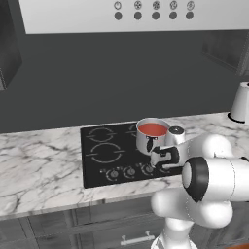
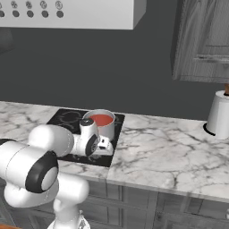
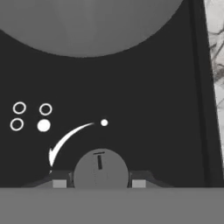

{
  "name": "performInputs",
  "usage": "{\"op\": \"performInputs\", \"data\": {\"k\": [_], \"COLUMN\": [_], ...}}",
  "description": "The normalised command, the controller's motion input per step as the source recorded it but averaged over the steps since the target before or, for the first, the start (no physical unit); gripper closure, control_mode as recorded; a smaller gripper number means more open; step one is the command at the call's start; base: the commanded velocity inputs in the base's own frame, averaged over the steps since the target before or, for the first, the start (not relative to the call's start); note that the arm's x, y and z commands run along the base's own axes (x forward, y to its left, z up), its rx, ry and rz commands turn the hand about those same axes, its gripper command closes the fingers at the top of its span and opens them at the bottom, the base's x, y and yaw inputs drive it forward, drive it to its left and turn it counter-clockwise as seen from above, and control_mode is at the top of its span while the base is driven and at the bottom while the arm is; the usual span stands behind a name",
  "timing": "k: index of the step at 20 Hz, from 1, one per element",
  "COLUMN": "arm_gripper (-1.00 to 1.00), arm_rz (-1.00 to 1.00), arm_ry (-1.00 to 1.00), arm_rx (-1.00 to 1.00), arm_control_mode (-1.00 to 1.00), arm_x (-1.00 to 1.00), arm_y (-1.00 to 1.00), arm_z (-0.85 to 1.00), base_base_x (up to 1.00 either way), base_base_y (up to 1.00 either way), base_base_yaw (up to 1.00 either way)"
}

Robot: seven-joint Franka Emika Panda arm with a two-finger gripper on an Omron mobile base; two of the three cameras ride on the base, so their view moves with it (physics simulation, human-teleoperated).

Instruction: Wait until the marinara sauce is simmered to a deep red color and then turn off the stove.

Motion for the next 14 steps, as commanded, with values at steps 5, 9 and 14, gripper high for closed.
{"op": "performInputs", "data": {"k": [5,9,14], "arm_gripper": [1.00,1.00,1.00], "arm_rz": [-0.51,-0.56,-0.58], "arm_ry": [-0.09,-0.09,-0.10], "arm_rx": [0.06,0.06,0.05], "arm_control_mode": [-1.00,-1.00,-1.00], "arm_x": [-0.79,-0.77,-0.70], "arm_y": [-0.29,-0.30,-0.31], "arm_z": [-0.33,-0.39,-0.36], "base_base_x": [0.00,0.00,0.00], "base_base_y": [0.00,0.00,0.00], "base_base_yaw": [0.00,0.00,0.00]}}
